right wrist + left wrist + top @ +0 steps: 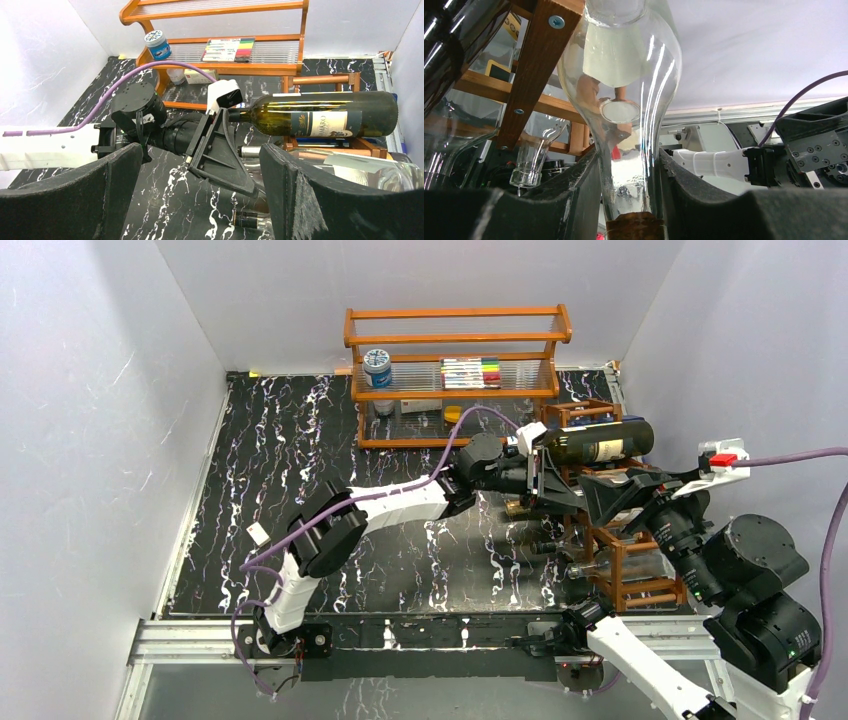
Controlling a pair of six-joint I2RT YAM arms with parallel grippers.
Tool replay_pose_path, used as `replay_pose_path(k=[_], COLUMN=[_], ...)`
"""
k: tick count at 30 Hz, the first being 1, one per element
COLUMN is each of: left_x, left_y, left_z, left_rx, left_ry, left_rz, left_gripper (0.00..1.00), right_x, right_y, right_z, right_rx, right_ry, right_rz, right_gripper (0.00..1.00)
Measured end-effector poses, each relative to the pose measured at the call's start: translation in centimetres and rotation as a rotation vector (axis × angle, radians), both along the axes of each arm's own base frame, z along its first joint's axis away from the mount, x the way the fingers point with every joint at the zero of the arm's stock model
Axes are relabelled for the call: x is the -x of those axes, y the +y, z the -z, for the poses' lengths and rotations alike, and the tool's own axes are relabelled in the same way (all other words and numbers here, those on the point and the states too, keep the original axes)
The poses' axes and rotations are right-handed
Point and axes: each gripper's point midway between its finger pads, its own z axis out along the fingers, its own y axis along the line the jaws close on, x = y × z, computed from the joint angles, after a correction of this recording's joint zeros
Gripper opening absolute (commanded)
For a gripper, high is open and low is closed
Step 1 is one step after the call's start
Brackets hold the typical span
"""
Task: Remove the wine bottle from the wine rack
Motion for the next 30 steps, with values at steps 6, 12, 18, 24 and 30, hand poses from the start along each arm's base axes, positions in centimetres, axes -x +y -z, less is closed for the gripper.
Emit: replay_pose_path(k=[6,12,18,24,30], left_x=[-0.5,-1.0,-2.2,-4.4,-6.6], left_y=[0.5,2.6,5.9,9.6,13.4], left_z=[-1.0,-2.9,-6.3,-9.2,-10.9], left_rx=[0.006,0.006,0.047,0.080,0.085], left_ry=[-0.006,-0.021,-0.052,-0.085,-0.097], left_rz=[-0.012,-0.045,-0.095,-0.171,-0.257], left_gripper=[0.00,0.00,0.00,0.00,0.00], right_x=[-0.1,-0.3,-0.7,-1.1,-1.6], right_y=[0.2,0.5,1.1,1.5,2.1], right_z=[0.0,0.0,-0.2,-0.1,-0.5], right_rx=[0.002,0.003,0.002,0.007,0.001], right_ry=[0.004,0.007,0.007,0.016,0.007], right_rz=[-0.006,-0.015,-0.031,-0.040,-0.053], right_gripper=[0.98,0.98,0.98,0.98,0.98])
